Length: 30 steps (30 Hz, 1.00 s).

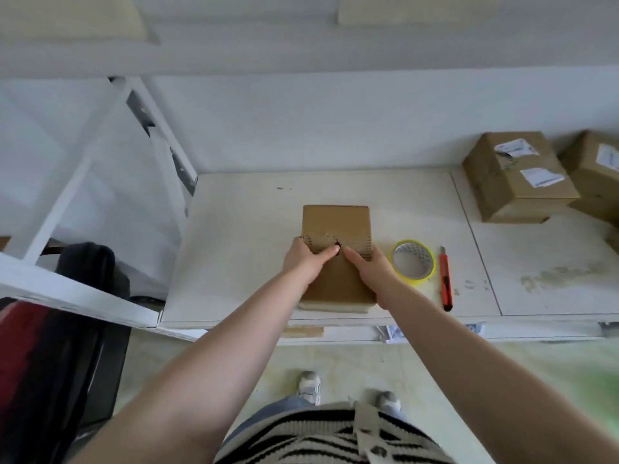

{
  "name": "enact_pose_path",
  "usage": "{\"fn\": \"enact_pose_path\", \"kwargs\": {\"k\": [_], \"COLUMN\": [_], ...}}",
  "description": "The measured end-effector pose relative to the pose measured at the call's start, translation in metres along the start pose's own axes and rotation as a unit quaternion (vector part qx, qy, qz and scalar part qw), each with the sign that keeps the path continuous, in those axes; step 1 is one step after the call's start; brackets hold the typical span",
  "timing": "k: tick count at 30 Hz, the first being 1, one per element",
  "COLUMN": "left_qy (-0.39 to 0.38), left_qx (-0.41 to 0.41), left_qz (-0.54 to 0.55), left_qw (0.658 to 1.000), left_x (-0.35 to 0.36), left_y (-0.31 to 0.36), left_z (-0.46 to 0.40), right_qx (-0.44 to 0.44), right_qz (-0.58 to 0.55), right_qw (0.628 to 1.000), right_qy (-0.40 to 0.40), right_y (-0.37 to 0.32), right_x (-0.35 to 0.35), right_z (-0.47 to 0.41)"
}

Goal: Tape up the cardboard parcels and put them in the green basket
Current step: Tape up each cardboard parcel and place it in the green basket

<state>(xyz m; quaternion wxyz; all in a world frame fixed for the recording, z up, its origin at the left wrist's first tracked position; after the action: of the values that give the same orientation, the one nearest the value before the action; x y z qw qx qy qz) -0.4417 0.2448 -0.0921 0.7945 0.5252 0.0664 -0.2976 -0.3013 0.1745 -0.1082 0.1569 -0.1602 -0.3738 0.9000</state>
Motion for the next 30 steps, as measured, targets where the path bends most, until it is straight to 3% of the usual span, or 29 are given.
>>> {"fn": "enact_pose_path", "kwargs": {"k": [4,9,13,16,17,22,25,27,29,30], "left_qy": [0.026,0.036,0.038,0.026,0.024,0.018,-0.002,-0.013,0.035,0.053], "left_qx": [-0.017,-0.032,-0.034,-0.032,-0.033,-0.020,-0.015,-0.028,0.035,0.101], "left_qz": [-0.035,-0.023,0.005,0.008,0.010,0.019,0.008,-0.098,-0.169,-0.146], "left_qw": [0.999,0.999,0.999,0.999,0.999,0.999,1.000,0.995,0.984,0.983], "left_x": [0.010,0.026,0.027,0.030,0.031,0.043,0.050,0.048,0.037,0.033], "left_y": [0.002,0.001,0.002,0.009,0.011,0.018,0.024,0.029,0.043,0.052], "left_z": [-0.002,0.003,0.002,0.002,0.001,-0.002,-0.003,-0.001,0.004,0.007], "right_qx": [-0.019,-0.123,-0.142,-0.144,-0.152,-0.182,-0.251,-0.285,-0.300,-0.303], "right_qz": [0.138,0.252,0.493,0.574,0.564,0.339,0.232,0.191,0.182,0.186], "right_qw": [0.989,0.934,0.840,0.792,0.795,0.897,0.921,0.929,0.934,0.934], "right_qy": [0.058,0.224,0.177,0.153,0.165,0.219,0.185,0.138,0.067,0.035], "right_y": [-0.003,0.001,0.020,0.024,0.022,-0.016,-0.048,-0.066,-0.077,-0.080], "right_x": [-0.010,-0.061,-0.090,-0.096,-0.099,-0.127,-0.135,-0.130,-0.119,-0.112], "right_z": [-0.008,-0.009,-0.022,-0.031,-0.033,-0.023,-0.001,0.017,0.031,0.036]}}
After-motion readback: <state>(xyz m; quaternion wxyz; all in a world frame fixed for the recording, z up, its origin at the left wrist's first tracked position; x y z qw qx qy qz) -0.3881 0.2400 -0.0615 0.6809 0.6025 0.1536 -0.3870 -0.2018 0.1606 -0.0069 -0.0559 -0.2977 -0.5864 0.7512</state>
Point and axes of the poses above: each hand's wrist, its own z-axis away from the middle knuckle, its own x-axis out of the palm, y = z × x, the point moved 4 cm from there along -z, towards the middle knuckle, and after that the axes turned 10 degrees about x, right-handed, at the moved point
